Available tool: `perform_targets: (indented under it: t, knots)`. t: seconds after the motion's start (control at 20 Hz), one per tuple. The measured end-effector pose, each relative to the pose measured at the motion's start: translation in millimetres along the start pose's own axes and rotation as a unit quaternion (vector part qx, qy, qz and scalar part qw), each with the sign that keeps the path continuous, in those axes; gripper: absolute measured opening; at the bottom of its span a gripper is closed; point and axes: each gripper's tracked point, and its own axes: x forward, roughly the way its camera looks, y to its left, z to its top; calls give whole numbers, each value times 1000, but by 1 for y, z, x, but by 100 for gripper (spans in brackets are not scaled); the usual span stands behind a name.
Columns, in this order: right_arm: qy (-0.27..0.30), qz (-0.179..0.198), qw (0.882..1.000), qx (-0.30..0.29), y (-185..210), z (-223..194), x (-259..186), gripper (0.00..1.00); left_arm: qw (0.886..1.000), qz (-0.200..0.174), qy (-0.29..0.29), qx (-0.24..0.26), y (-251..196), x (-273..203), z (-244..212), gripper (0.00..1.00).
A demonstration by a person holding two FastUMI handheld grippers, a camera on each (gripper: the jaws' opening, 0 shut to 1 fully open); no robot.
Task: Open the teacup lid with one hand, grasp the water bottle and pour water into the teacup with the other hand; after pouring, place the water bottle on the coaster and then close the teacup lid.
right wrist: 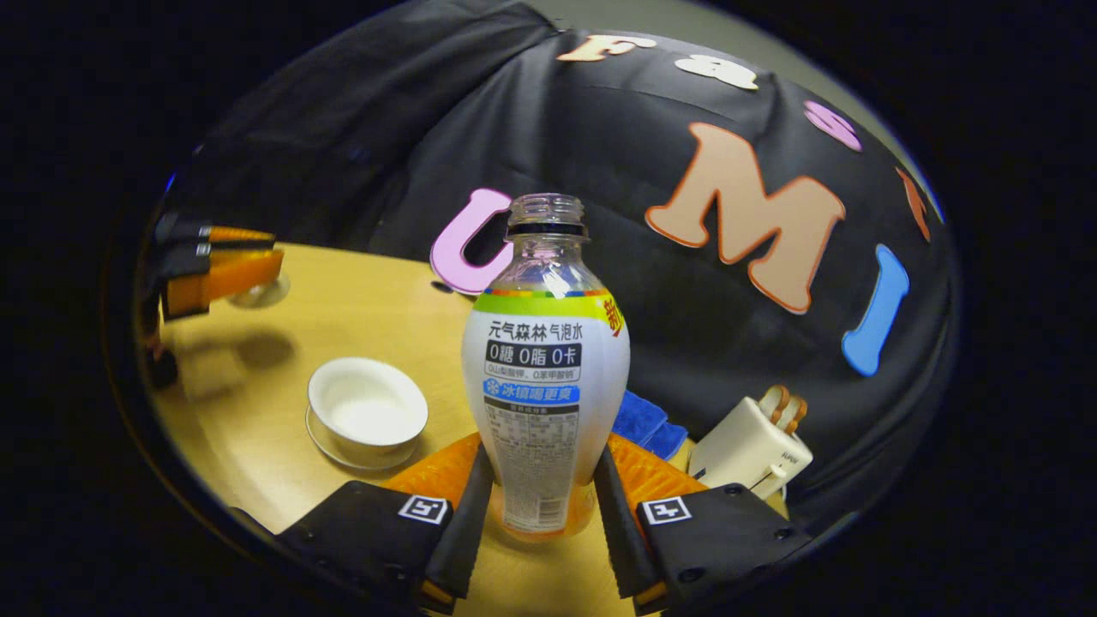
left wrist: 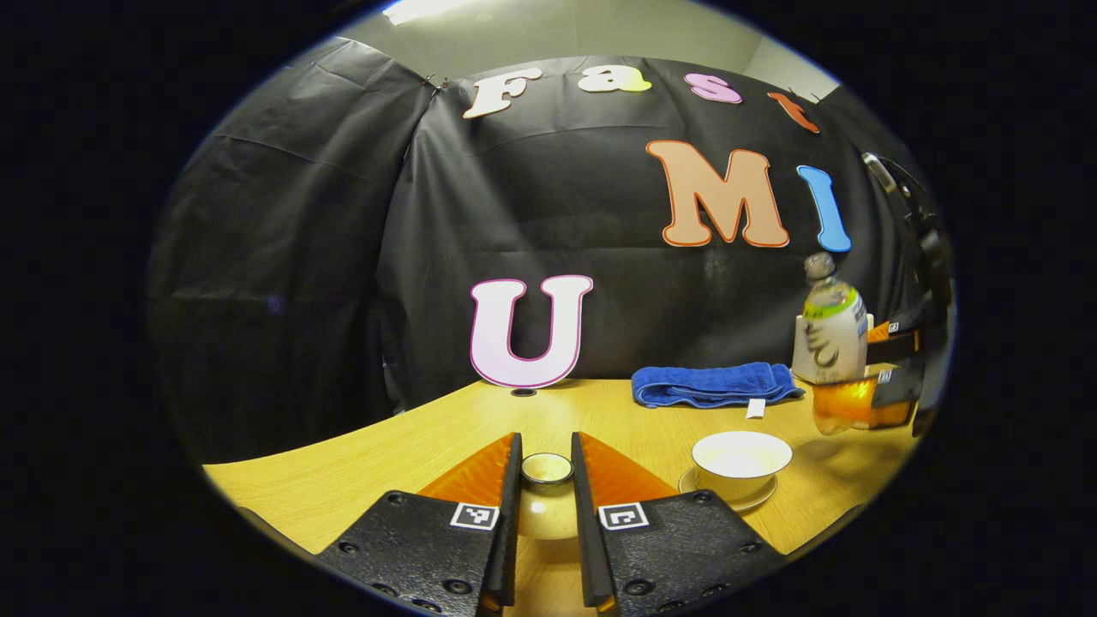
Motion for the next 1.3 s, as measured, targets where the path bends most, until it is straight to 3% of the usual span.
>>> perform_targets:
  t: [0.15,0.3,0.35,0.55,1.0,1.3]
  knots:
    - [-13,-20,998,59,-45,9,3,69,1000,0,0,0,0,0,0,28]
    - [-13,-48,992,114,-91,-4,6,65,1000,0,0,0,0,0,0,28]
    - [-12,-60,989,132,-107,-11,6,69,1000,0,0,0,0,0,0,28]
    - [1,-95,980,177,-149,-42,0,67,1000,-1,0,0,0,0,0,28]
    - [40,-101,966,234,-159,-108,4,68,1000,-3,0,0,-1,0,0,28]
    - [34,-100,970,217,-160,-112,4,68,1000,-4,0,0,-1,0,0,28]
